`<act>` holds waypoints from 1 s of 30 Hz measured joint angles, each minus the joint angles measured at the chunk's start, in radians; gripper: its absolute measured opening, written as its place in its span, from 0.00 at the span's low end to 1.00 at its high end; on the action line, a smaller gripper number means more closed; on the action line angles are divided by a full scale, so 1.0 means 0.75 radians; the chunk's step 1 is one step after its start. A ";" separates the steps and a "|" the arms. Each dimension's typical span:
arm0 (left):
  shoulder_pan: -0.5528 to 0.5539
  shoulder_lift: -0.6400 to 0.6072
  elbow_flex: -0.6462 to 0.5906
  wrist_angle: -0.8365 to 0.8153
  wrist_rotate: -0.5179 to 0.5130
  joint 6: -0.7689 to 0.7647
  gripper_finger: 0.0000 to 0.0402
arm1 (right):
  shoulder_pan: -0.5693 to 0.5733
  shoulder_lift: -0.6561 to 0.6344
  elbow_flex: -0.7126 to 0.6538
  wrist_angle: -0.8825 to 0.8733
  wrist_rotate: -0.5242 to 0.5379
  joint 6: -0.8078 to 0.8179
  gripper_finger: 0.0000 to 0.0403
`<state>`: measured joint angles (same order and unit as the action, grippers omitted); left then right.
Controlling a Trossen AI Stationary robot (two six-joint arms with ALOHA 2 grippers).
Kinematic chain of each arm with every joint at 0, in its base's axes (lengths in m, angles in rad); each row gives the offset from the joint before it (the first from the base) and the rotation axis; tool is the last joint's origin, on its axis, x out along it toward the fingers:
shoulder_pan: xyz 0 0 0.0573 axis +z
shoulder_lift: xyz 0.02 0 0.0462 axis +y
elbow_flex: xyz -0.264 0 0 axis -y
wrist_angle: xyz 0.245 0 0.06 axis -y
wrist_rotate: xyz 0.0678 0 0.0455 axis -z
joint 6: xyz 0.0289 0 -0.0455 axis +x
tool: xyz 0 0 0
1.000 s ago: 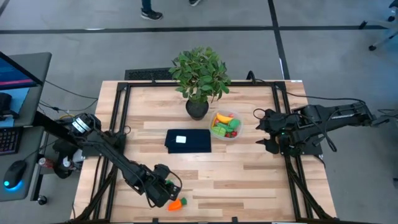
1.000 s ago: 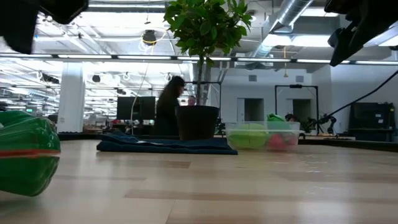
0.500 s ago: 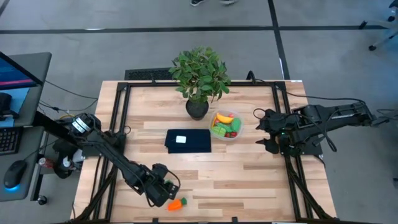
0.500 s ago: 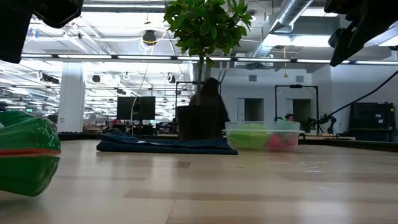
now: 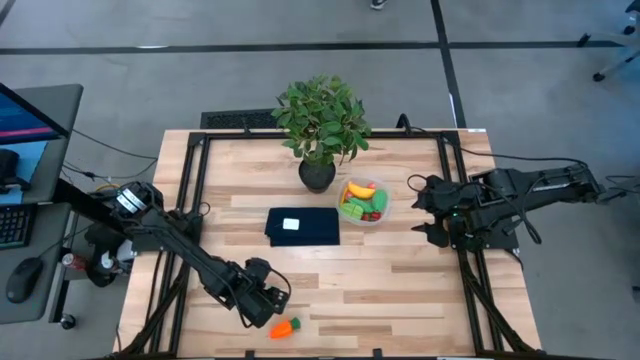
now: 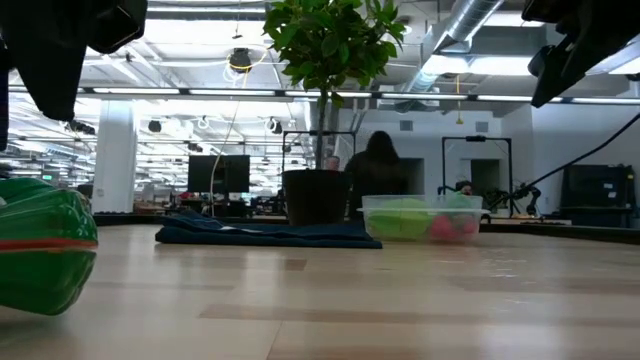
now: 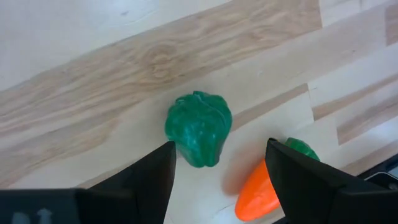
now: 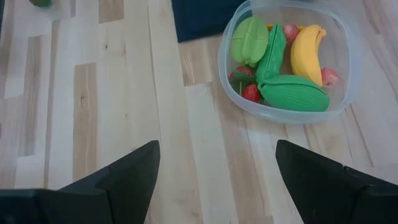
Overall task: Pick and placing Produce into tupperware
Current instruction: Put the green bell pepper into the transparent container
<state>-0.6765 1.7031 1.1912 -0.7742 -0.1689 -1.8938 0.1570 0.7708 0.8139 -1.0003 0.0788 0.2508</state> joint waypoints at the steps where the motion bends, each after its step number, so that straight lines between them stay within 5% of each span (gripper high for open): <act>1: 0.000 0.000 0.000 0.001 0.001 0.000 0.59 | 0.000 0.000 0.000 -0.004 0.000 -0.001 0.78; 30: 0.008 0.002 -0.005 -0.029 -0.053 0.046 0.68 | 0.000 0.000 0.000 -0.013 0.000 -0.022 0.78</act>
<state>-0.6704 1.7042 1.1873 -0.7959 -0.2086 -1.8594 0.1570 0.7709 0.8139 -1.0098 0.0788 0.2344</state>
